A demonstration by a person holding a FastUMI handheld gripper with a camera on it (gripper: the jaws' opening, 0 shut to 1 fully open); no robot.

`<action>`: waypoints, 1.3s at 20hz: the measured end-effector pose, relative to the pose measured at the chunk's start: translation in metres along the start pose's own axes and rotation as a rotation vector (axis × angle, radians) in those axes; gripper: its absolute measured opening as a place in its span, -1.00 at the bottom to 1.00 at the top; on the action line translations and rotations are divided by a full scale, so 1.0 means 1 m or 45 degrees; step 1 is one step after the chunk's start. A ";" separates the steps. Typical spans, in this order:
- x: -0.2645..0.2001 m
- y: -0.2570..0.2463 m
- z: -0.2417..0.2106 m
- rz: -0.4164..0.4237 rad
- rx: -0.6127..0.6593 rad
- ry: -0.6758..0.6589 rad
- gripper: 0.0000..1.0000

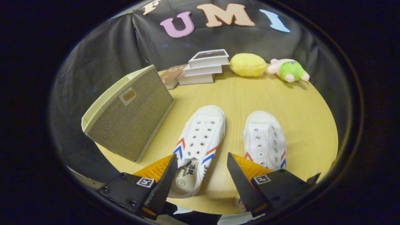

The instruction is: Open the storage box then place both shoes into the box .Put the left shoe in first, then the right shoe, with the right side of both shoes facing outward in a uniform manner.

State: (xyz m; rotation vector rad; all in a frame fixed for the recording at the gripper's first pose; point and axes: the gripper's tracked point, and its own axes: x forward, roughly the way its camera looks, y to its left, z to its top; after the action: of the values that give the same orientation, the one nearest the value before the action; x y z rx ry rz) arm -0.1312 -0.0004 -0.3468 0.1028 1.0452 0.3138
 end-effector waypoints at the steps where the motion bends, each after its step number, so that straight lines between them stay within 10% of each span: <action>1: 0.002 -0.002 -0.005 -0.007 0.000 0.019 0.98; 3: 0.007 -0.008 -0.009 -0.025 0.003 0.043 0.97; 14: 0.017 -0.005 -0.019 -0.040 0.116 0.100 -0.53; 26: 0.007 0.000 -0.008 0.043 0.389 0.109 -0.88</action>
State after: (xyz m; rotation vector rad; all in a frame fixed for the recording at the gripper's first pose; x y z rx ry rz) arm -0.1350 0.0010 -0.3564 0.3844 1.1724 0.1879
